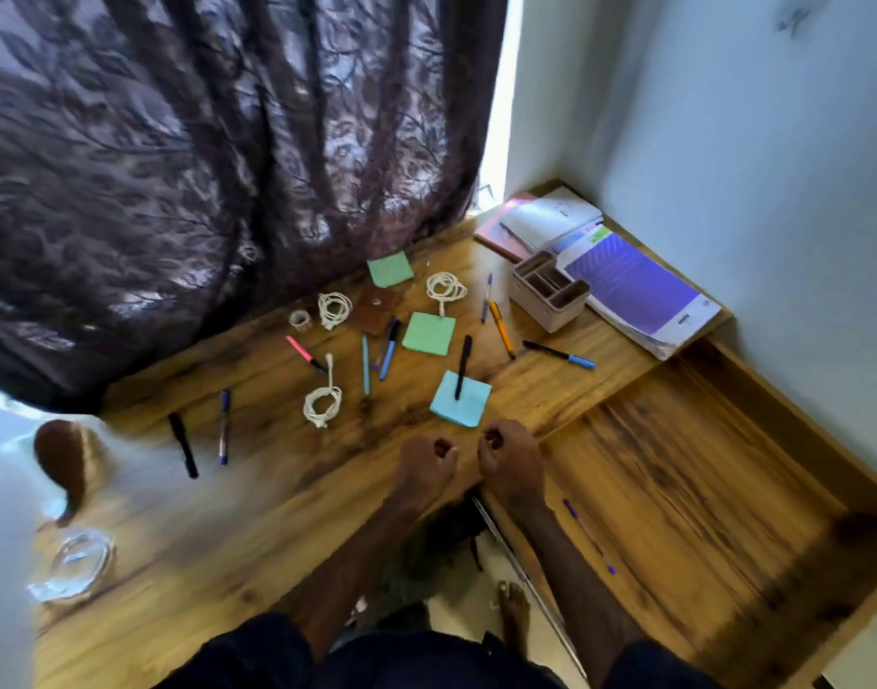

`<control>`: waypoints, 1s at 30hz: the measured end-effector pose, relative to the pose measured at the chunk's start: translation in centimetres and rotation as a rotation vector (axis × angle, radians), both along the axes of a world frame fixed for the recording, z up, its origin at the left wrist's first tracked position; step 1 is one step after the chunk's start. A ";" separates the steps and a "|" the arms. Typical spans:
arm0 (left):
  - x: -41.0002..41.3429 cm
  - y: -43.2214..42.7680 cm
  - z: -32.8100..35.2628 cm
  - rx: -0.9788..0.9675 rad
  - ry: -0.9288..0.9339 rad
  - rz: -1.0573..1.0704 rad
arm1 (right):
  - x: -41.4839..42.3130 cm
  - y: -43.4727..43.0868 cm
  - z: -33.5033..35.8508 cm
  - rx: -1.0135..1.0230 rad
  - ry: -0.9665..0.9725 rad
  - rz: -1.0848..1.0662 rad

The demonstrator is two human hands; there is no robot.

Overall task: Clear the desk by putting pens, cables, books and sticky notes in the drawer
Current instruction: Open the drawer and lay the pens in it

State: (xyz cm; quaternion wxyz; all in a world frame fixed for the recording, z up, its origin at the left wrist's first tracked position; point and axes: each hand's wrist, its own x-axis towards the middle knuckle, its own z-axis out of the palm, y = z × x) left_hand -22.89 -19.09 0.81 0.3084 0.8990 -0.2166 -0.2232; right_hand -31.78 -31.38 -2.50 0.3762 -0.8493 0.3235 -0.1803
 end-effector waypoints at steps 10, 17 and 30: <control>12.2 12.3 -1.6 0.005 0.028 0.281 | 13.4 8.8 0.2 0.048 0.233 0.212; 16.5 16.1 -2.1 0.026 0.067 0.406 | 18.9 9.9 0.4 0.115 0.346 0.169; 21.5 11.9 -1.8 -0.010 0.067 0.367 | 29.2 4.5 0.8 0.066 0.503 0.030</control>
